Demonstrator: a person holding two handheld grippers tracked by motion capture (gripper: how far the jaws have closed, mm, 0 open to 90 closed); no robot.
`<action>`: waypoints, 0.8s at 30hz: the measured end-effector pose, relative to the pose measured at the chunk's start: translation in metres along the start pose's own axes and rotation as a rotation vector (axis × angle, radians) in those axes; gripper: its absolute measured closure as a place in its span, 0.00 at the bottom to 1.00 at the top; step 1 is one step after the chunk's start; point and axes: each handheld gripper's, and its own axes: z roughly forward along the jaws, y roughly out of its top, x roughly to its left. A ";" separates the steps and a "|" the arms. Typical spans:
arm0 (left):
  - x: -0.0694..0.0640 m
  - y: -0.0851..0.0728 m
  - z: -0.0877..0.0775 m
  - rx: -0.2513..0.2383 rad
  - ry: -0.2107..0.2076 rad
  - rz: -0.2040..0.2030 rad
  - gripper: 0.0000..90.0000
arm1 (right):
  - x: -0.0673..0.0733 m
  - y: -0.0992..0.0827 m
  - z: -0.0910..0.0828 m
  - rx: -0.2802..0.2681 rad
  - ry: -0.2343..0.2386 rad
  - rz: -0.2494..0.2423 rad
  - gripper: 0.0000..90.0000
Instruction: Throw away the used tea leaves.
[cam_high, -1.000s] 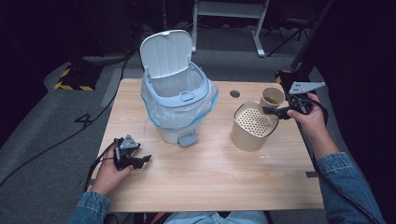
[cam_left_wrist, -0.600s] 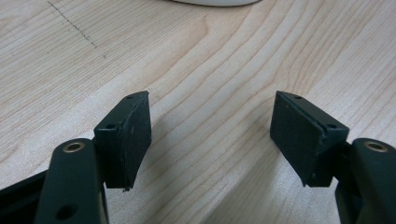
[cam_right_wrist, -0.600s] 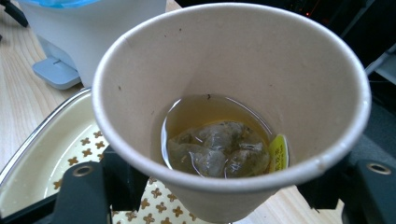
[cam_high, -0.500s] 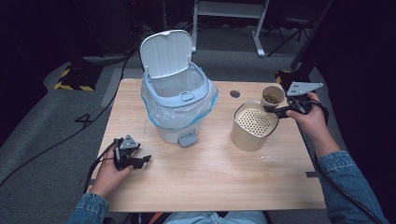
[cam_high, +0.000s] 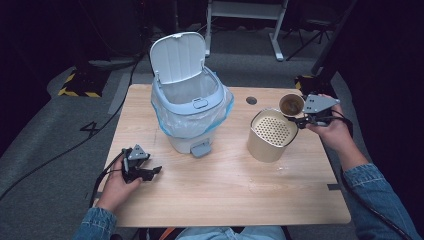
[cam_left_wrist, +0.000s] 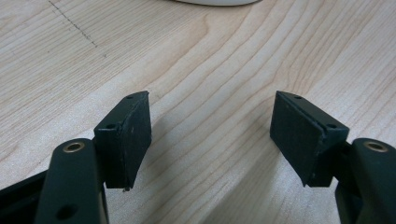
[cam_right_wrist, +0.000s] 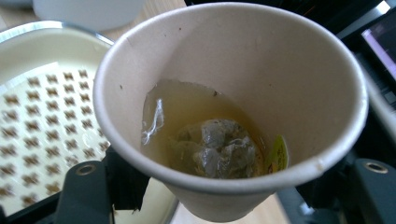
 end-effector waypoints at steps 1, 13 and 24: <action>0.000 0.000 0.000 -0.002 0.000 -0.004 0.33 | 0.002 0.000 0.000 0.001 -0.011 -0.034 0.35; -0.001 -0.001 -0.001 0.001 0.004 -0.009 0.33 | 0.018 0.011 0.000 0.114 -0.118 -0.384 0.35; -0.001 -0.001 0.000 -0.001 0.002 -0.009 0.33 | 0.039 0.022 0.004 0.304 -0.267 -0.779 0.36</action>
